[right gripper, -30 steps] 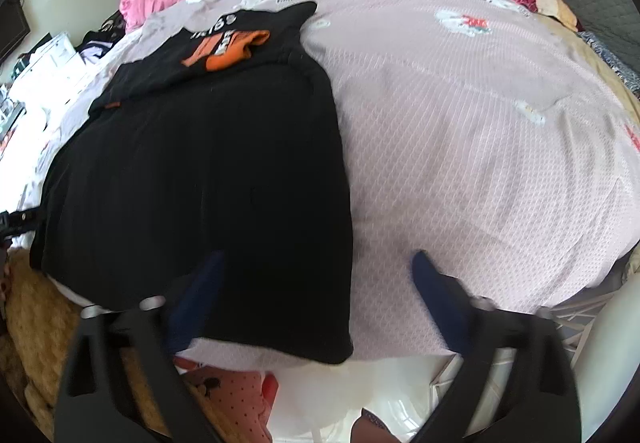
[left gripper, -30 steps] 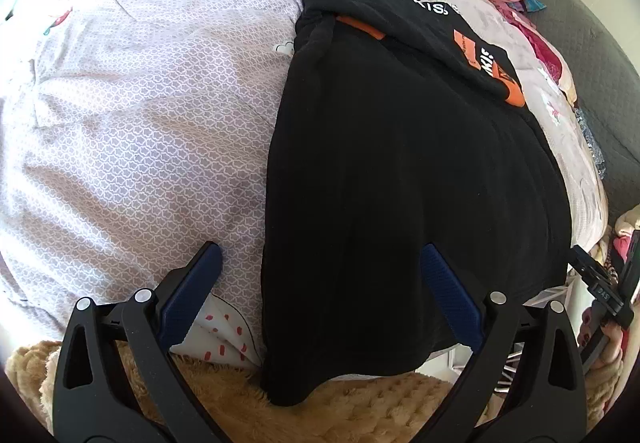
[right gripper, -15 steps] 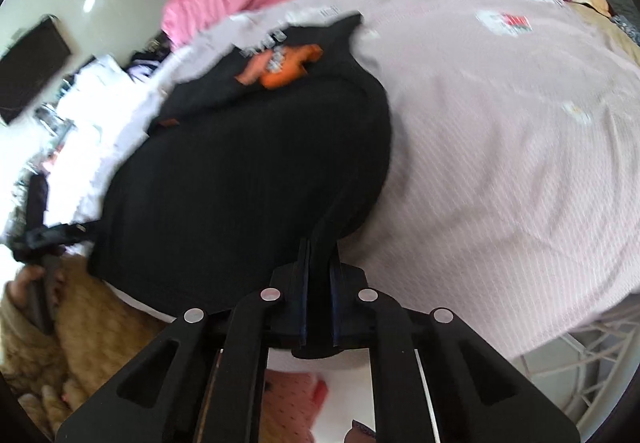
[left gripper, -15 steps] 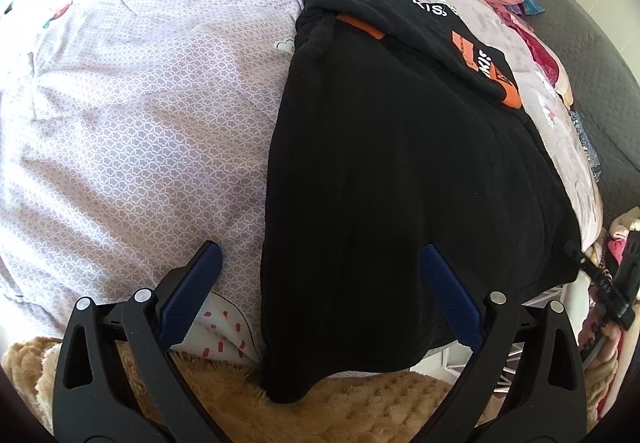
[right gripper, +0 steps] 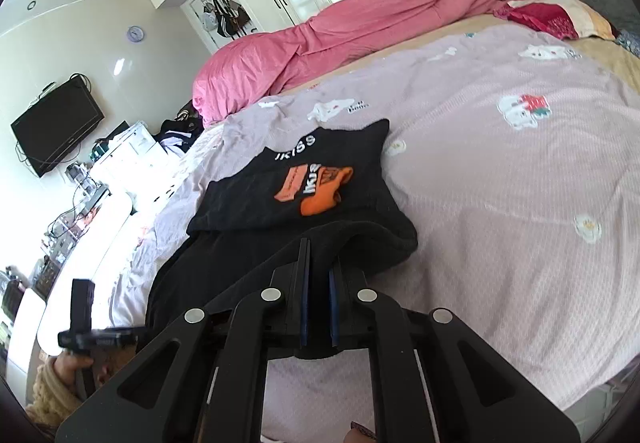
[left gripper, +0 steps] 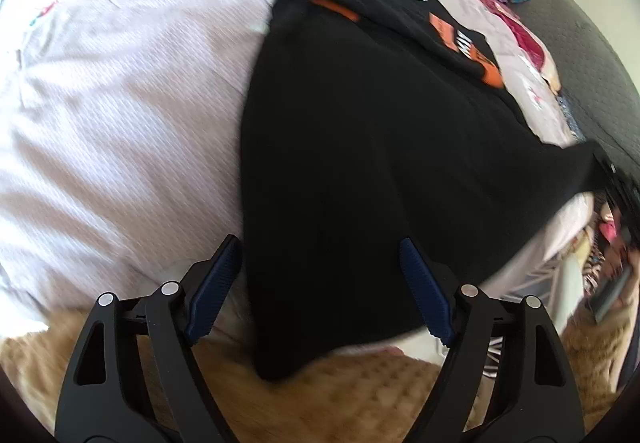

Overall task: Fold small clothes
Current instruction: 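Close both grippers on the shirt hem, then lift the hem with both grippers and fold it over toward the collar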

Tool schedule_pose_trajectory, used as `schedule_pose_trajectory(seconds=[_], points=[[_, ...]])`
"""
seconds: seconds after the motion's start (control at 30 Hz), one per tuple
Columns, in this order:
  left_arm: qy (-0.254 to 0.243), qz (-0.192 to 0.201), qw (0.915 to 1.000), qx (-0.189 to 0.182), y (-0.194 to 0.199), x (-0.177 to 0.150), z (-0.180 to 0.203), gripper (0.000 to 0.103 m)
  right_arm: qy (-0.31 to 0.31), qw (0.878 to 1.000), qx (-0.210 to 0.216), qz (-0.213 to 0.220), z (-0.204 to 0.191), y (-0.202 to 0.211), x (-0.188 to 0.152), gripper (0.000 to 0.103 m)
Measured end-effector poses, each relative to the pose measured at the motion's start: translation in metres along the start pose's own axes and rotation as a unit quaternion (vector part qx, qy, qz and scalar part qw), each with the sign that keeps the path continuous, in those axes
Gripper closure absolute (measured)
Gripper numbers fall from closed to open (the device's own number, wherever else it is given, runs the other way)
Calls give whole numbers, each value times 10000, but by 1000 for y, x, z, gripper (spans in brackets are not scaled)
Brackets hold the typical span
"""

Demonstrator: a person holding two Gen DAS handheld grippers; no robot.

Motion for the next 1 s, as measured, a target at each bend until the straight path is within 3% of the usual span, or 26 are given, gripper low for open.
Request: schedule_pose_trajectory(seconds=[0.07, 0.13, 0.27, 0.3, 0.37, 0.7, 0.83, 1.0], points=[[-10, -4, 10000, -12, -2, -6, 6, 30, 49, 10000, 11, 23, -1, -2, 4, 96], [-108, 65, 9999, 97, -2, -9, 11, 40, 55, 10000, 30, 39, -1, -3, 5, 96], [-230, 174, 9993, 217, -2, -8, 17, 72, 5, 9999, 95, 73, 0, -8, 10, 96], [-226, 234, 9994, 144, 1, -7, 17, 83, 11, 9999, 90, 79, 0, -9, 10, 96], [-170, 358, 9992, -7, 6, -3, 15, 94, 27, 9999, 78, 93, 0, -10, 12, 96], [-242, 1418, 9893, -250, 59, 44, 26, 96, -122, 9995, -25, 292, 8, -7, 26, 96], [-148, 1669, 9852, -356, 73, 64, 24, 96, -121, 9990, -29, 428, 5, -5, 34, 96], [-69, 2017, 9792, -227, 90, 86, 17, 100, -150, 9983, -79, 562, 5, -7, 47, 96]])
Point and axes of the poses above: each gripper's, at about its wrist camera, not at the fingertips, and y roughly against the way its jaws point, z to its right, x to its top, the point moved 4 cm from there along -y, roughly the way its jaws point, and after that the axes turned 1 degree about z, right-handed, at the moved point
